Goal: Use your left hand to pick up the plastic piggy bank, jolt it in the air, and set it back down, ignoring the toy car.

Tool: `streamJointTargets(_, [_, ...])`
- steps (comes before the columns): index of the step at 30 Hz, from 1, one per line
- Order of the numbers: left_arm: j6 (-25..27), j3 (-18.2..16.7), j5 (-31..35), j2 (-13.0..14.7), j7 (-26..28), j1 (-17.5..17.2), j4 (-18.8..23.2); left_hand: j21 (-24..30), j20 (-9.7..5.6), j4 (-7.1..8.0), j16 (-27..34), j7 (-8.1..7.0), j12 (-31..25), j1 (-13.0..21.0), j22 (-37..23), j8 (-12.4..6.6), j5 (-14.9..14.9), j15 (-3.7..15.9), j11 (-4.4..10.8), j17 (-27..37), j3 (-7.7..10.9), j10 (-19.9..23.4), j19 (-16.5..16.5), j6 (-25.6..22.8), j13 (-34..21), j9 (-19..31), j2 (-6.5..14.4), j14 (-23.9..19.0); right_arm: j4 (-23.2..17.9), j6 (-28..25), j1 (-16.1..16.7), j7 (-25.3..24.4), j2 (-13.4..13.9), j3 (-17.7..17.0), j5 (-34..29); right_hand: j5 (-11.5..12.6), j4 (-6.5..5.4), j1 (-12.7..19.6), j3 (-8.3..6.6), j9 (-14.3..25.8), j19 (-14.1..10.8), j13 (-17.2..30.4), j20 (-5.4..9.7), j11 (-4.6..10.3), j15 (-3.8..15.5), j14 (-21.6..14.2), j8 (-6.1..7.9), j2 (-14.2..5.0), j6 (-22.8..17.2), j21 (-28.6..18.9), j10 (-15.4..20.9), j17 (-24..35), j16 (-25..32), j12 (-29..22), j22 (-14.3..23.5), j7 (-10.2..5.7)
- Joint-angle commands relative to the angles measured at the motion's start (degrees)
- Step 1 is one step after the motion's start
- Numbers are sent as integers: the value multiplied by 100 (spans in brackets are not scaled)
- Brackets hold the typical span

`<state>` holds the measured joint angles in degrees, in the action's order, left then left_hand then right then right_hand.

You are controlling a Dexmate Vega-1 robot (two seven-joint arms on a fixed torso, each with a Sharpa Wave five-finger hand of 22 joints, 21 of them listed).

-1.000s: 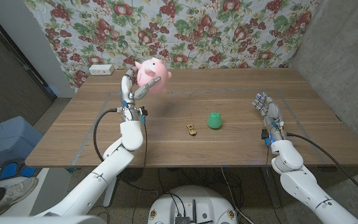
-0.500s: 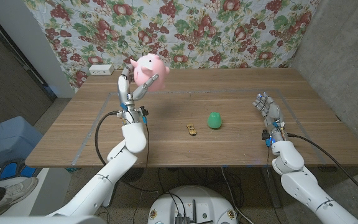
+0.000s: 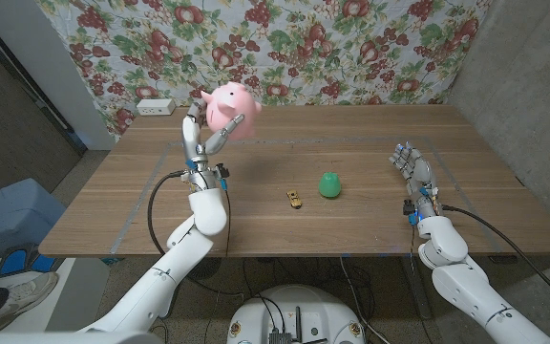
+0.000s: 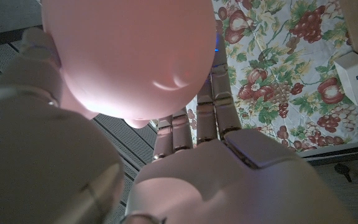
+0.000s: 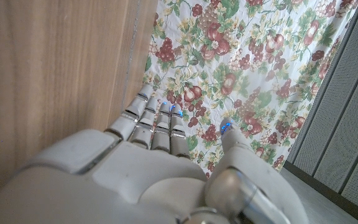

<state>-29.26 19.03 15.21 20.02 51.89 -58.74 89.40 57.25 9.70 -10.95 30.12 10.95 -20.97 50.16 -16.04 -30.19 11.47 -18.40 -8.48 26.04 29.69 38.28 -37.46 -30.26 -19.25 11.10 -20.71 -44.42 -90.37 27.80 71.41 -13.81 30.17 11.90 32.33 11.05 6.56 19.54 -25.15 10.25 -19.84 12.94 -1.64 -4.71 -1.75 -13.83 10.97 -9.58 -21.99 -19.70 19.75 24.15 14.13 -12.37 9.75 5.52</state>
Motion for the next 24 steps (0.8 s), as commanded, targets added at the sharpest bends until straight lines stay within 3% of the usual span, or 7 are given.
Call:
streamJointTargets(1, [672, 5, -268, 127, -492, -106, 336, 67, -2084, 66, 38, -942, 7, 2710, -9, -540, 539, 3172, 1570, 405, 463, 1614, -1081, -2211, -197, 697, 2678, -2332, 38, -33, -48, 4, -30, 16, 11, 47, -3, -16, -47, 25, -39, 8, -13, 12, -1, -58, 3, -17, -20, 17, 27, 16, 17, -6, 10, -19])
streamJointTargets(14, [2583, 46, -931, 674, -1623, -199, 1304, 157, -2081, 65, 52, -964, 53, 2692, 40, -519, 583, 3172, 1598, 477, 505, 1641, -1051, -2230, -207, 694, 2661, -2326, 98, -103, -185, -4, -51, 91, -37, 47, 1, -16, -53, 25, -52, 10, -10, 0, -1, -63, 4, -16, -25, 51, 26, 8, 18, -2, 10, -20])
streamJointTargets(24, [3002, 141, -1191, 892, -1799, -91, 1433, 235, -2083, 71, 58, -984, 93, 2665, 81, -503, 615, 3172, 1600, 534, 536, 1645, -1021, -2216, -225, 716, 2651, -2319, 84, -180, -241, -57, -56, 125, -59, 46, 2, -18, -57, 25, -68, 11, -16, 4, -13, -61, 4, -16, -28, 80, 30, 1, 18, -1, 11, -14])
